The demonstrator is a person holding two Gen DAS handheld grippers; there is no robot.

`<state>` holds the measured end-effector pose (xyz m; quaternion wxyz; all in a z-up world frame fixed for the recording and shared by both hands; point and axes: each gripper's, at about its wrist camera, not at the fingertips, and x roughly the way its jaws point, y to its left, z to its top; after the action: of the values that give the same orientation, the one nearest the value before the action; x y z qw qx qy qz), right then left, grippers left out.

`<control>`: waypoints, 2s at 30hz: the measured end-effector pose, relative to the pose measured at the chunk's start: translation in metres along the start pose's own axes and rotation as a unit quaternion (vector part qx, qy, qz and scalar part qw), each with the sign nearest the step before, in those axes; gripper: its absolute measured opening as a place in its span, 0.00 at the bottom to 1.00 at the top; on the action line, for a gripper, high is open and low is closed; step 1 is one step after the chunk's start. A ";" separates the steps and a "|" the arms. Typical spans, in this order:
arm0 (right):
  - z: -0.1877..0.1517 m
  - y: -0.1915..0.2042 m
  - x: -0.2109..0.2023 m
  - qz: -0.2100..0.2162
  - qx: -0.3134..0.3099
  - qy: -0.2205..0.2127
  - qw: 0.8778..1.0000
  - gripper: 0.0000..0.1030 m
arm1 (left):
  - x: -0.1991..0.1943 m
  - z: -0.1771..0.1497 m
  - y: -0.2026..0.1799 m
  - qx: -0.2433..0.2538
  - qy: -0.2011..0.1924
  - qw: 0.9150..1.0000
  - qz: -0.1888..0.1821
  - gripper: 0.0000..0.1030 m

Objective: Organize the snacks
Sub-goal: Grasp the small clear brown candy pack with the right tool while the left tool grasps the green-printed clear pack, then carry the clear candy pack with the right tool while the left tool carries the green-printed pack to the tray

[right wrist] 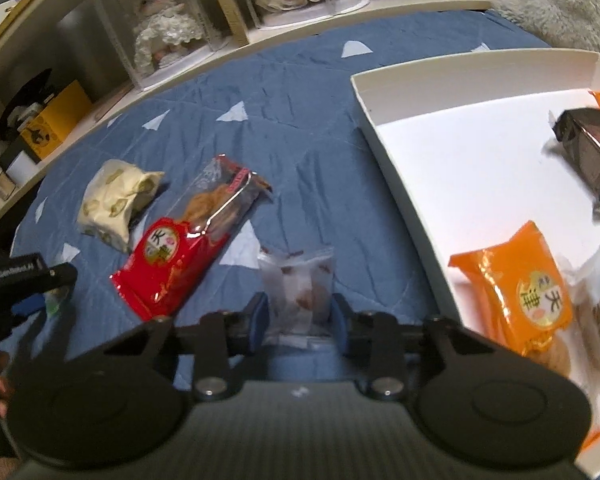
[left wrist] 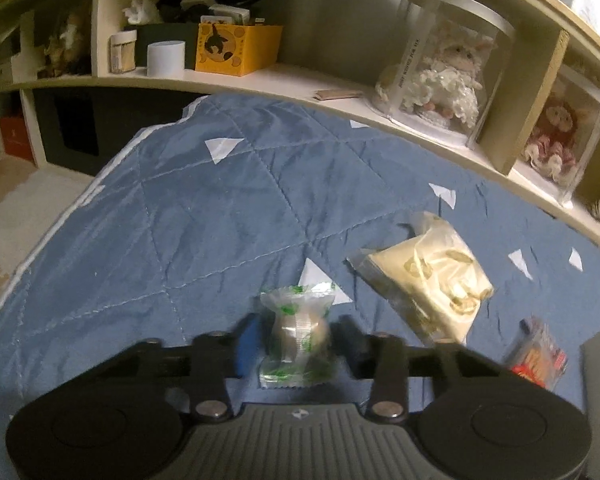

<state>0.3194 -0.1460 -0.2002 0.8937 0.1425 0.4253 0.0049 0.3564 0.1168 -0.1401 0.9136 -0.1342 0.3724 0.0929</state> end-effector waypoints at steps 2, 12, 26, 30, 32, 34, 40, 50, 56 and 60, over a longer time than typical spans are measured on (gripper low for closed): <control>-0.001 -0.001 -0.004 0.004 -0.008 0.000 1.000 0.32 | -0.002 -0.001 0.003 0.003 0.003 1.000 -0.009 0.32; -0.006 0.003 -0.038 0.020 -0.036 -0.010 0.999 0.31 | -0.036 -0.011 0.008 0.001 0.013 1.000 -0.016 0.31; 0.004 -0.018 -0.120 0.049 -0.092 -0.055 0.993 0.31 | -0.119 -0.017 -0.034 0.038 -0.017 0.995 -0.089 0.31; 0.010 -0.037 -0.140 0.041 -0.097 -0.067 0.992 0.31 | -0.137 -0.022 -0.054 0.055 -0.024 0.991 -0.117 0.31; 0.014 -0.049 -0.150 0.040 -0.091 -0.071 0.992 0.31 | -0.145 -0.026 -0.064 0.065 -0.031 0.989 -0.128 0.31; 0.015 -0.060 -0.156 0.035 -0.089 -0.075 0.993 0.31 | -0.152 -0.031 -0.073 0.072 -0.034 0.987 -0.138 0.31; 0.018 -0.097 -0.168 0.017 -0.082 -0.080 0.993 0.31 | -0.162 -0.041 -0.100 0.091 -0.037 0.981 -0.168 0.31; 0.028 -0.146 -0.170 0.005 -0.046 -0.093 0.995 0.31 | -0.158 -0.052 -0.157 0.098 -0.023 0.966 -0.237 0.31; 0.040 -0.167 -0.154 0.012 -0.013 -0.086 0.996 0.31 | -0.134 -0.063 -0.191 0.101 0.011 0.960 -0.262 0.31; 0.047 -0.178 -0.141 0.022 -0.003 -0.075 0.997 0.31 | -0.115 -0.072 -0.209 0.092 0.040 0.952 -0.288 0.31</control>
<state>0.2456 -0.3467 -0.1110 0.9231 0.1492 0.3540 0.0151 0.2841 -0.1116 -0.0714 0.8943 -0.1549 0.3609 -0.2143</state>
